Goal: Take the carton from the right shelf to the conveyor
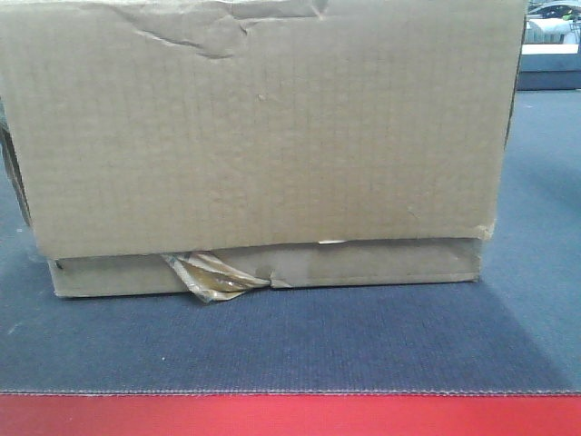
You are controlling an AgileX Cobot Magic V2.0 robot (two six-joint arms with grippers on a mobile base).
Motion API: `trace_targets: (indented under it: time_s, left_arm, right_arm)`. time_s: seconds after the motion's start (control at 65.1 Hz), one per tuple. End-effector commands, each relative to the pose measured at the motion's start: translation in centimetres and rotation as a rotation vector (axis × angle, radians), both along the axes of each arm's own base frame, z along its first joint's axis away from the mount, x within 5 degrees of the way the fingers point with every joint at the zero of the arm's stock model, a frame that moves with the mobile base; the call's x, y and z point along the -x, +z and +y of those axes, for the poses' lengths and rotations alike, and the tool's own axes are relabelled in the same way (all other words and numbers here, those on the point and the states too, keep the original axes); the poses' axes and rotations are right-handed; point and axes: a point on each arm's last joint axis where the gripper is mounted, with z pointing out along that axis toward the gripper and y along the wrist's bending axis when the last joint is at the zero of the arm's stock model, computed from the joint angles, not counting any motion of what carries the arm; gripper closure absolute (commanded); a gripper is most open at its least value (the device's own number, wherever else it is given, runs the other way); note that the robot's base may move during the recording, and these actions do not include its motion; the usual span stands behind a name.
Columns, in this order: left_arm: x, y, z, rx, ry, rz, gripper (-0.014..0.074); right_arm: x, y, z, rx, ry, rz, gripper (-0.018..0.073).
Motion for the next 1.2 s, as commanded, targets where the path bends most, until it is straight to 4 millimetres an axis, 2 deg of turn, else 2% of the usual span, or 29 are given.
trace_targets:
  time_s: [0.0, 0.108, 0.246, 0.415, 0.63, 0.891, 1.045, 1.183]
  left_arm:
    - [0.8, -1.6, 1.0, 0.029, 0.016, -0.026, 0.0579]
    - [1.8, -3.5, 1.7, 0.031, 0.026, -0.039, 0.0579]
    - [3.6, -6.1, 1.8, -0.002, -0.021, -0.047, 0.0579]
    - [6.6, -8.0, 1.7, 0.005, -0.053, -0.133, 0.0579]
    - [10.9, -8.4, 1.6, -0.058, -0.120, -0.374, 0.0579]
    - [15.6, -8.5, 1.7, -0.074, -0.133, -0.581, 0.0579]
    - [17.7, -8.1, 1.9, -0.077, -0.126, -0.672, 0.0579]
    - [18.7, -7.7, 1.9, -0.078, -0.123, -0.727, 0.0579]
  right_arm:
    - [0.5, -1.6, -0.8, -0.002, -0.020, 0.000, 0.0638]
    - [1.3, -4.0, -0.8, 0.000, -0.018, 0.016, 0.0638]
    - [3.1, -6.0, -0.8, -0.003, -0.012, -0.003, 0.0638]
    - [6.8, -7.8, -1.0, 0.001, 0.002, -0.104, 0.0638]
    - [12.5, -8.9, -1.2, -0.005, 0.012, -0.346, 0.0638]
    - [19.4, -9.5, -1.6, 0.001, 0.022, -0.619, 0.0638]
    - [23.3, -9.4, -1.8, -0.004, 0.019, -0.765, 0.0638]
    - [25.4, -9.0, -1.9, -0.009, 0.017, -0.866, 0.0638]
